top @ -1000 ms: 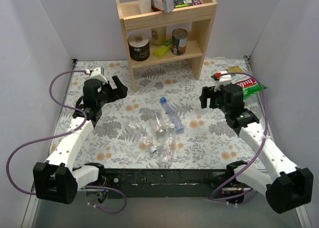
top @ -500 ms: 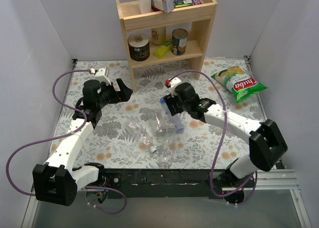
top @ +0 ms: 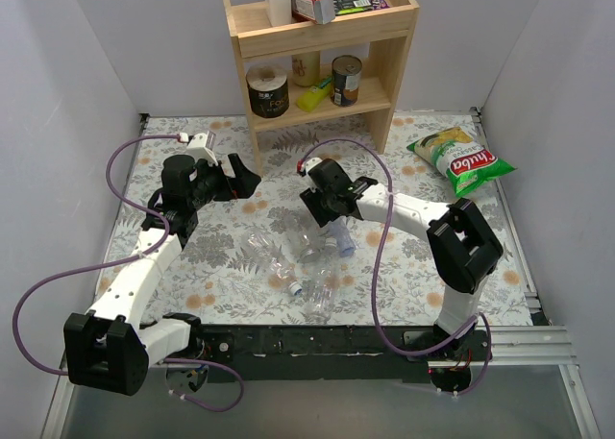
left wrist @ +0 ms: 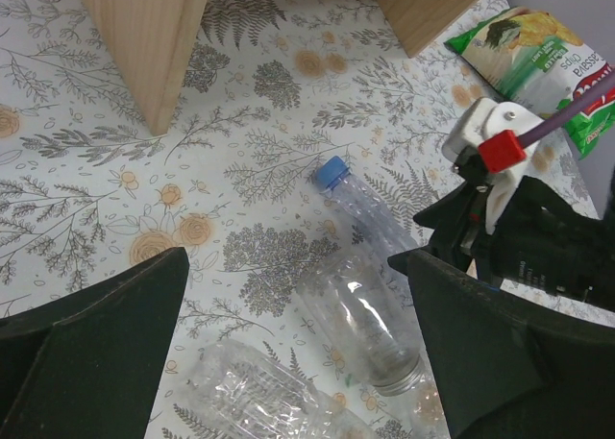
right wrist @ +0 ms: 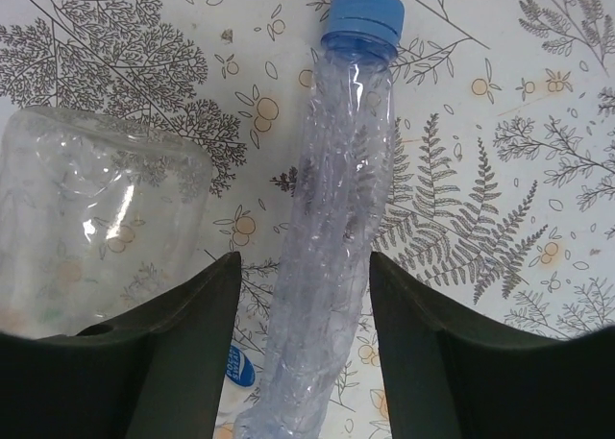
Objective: Unscrew the bottle caps
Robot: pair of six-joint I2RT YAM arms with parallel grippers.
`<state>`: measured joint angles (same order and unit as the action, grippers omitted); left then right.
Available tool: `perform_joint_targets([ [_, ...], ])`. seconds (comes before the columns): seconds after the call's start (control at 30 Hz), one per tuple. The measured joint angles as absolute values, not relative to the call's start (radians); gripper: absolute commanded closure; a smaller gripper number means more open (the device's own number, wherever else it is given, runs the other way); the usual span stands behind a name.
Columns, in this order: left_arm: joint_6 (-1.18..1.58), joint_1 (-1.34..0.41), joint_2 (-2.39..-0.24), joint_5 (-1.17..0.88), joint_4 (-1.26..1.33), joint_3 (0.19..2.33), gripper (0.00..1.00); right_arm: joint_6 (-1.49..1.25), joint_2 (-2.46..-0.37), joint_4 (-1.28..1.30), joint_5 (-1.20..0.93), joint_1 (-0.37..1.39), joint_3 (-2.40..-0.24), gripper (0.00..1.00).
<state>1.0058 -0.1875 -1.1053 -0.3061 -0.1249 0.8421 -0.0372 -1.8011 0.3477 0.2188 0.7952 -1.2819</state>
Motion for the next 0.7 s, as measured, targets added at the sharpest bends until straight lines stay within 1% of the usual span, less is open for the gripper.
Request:
perform_joint_targets([
  [0.4, 1.006, -0.187, -1.105, -0.332, -0.109, 0.839, 0.02, -0.053, -1.899, 0.415, 0.263, 0.795, -1.341, 0.50],
  [0.43, 1.006, -0.187, -1.105, -0.334, -0.106, 0.839, 0.02, -0.056, -1.911, 0.422, 0.269, 0.795, -1.354, 0.54],
  [0.47, 1.006, -0.187, -1.104, -0.337, -0.104, 0.839, 0.02, -0.058, -1.924, 0.424, 0.275, 0.795, -1.368, 0.56],
  [0.5, 1.006, -0.187, -1.103, -0.340, -0.103, 0.839, 0.02, -0.060, -1.934, 0.424, 0.279, 0.795, -1.376, 0.61],
  [0.6, 1.006, -0.189, -1.097, -0.347, -0.102, 0.838, 0.02, -0.073, -1.941, 0.435, 0.286, 0.794, -1.378, 0.71],
  [0.63, 1.006, -0.189, -1.093, -0.348, -0.100, 0.837, 0.02, -0.075, -1.940, 0.437, 0.286, 0.794, -1.378, 0.80],
  [0.7, 1.006, -0.189, -1.085, -0.349, -0.096, 0.834, 0.02, -0.076, -1.940, 0.439, 0.287, 0.793, -1.378, 0.90],
])
